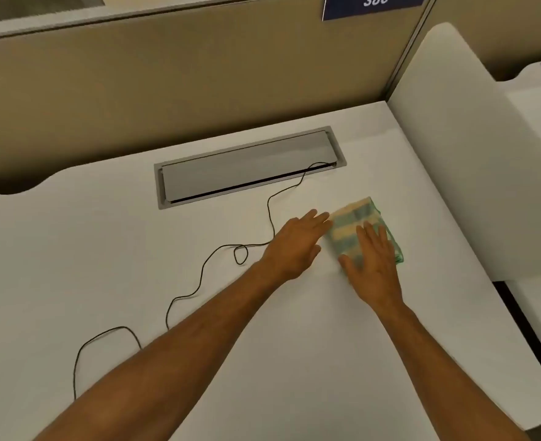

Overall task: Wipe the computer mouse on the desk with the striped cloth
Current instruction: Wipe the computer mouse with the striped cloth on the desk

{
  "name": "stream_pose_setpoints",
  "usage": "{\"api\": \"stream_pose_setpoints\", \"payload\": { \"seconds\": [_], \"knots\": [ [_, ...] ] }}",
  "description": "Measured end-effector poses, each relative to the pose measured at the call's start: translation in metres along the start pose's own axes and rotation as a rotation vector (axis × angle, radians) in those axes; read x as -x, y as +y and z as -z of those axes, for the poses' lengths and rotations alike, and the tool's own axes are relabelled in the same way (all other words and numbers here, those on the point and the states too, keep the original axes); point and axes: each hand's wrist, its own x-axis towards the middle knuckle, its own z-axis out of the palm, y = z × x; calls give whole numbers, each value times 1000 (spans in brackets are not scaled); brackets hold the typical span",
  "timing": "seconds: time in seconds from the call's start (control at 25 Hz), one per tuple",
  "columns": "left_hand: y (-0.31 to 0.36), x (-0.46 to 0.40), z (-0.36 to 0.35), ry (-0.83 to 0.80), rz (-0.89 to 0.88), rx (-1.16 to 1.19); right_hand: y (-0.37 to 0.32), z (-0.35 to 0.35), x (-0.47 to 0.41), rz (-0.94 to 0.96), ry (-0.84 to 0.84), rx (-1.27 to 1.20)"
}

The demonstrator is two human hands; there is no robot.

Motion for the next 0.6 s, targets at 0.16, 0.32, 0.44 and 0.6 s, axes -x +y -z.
{"api": "stream_pose_setpoints", "payload": {
  "seconds": [0.16, 0.32, 0.44, 0.6],
  "knots": [
    [-5, -32, -32, -101, -71, -158, 22, -20, -9, -5, -87, 59],
    [-14, -45, -52, -117, -88, -222, 32, -37, -13, 22, -123, 120],
    [-15, -48, -57, -107, -64, -250, 33, -41, -12, 57, -116, 159],
    [-6, -47, -45, -58, -76, -232, 12, -23, -6, 17, -9, 10]
  ]
}}
